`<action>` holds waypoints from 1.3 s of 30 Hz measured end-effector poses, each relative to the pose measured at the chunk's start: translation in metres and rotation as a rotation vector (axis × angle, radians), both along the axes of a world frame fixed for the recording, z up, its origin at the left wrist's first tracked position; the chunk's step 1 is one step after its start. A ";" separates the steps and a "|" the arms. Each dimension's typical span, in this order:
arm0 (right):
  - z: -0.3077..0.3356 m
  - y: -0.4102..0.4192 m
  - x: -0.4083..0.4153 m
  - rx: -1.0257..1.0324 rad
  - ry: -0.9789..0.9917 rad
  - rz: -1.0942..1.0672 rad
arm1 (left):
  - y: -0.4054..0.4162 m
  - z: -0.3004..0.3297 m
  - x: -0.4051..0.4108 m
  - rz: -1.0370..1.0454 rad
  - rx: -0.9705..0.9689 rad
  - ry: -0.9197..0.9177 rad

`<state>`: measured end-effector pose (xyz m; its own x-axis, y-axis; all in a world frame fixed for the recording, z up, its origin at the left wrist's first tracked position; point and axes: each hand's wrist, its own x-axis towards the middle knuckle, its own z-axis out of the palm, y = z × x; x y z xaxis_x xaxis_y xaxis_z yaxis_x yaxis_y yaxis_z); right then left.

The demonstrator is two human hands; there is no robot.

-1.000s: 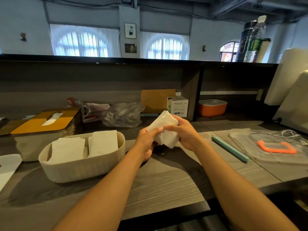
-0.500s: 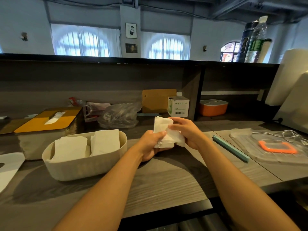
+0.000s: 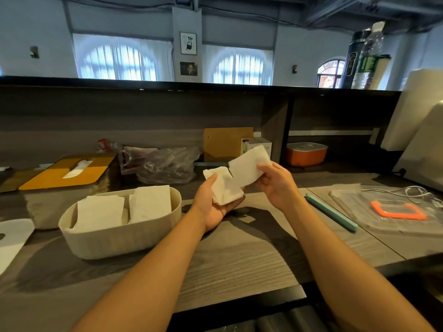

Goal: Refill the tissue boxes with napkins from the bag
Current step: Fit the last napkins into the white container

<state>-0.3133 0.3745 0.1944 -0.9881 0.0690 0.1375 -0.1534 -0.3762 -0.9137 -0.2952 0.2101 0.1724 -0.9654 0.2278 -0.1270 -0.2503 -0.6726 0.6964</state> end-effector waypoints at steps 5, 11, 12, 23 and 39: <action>0.010 -0.002 0.012 0.081 0.073 0.223 | 0.000 -0.003 -0.003 -0.093 -0.030 -0.012; 0.001 -0.021 0.005 0.634 0.158 -0.050 | 0.001 -0.004 -0.001 -0.157 -0.206 0.041; -0.001 -0.021 0.003 0.647 0.159 -0.045 | 0.002 -0.003 0.000 -0.157 -0.249 0.059; -0.006 -0.017 -0.004 0.680 0.020 0.001 | 0.009 0.002 0.004 -0.087 -0.676 0.242; -0.028 -0.061 -0.006 0.512 -0.030 -0.210 | 0.012 -0.008 -0.011 0.607 -0.936 0.255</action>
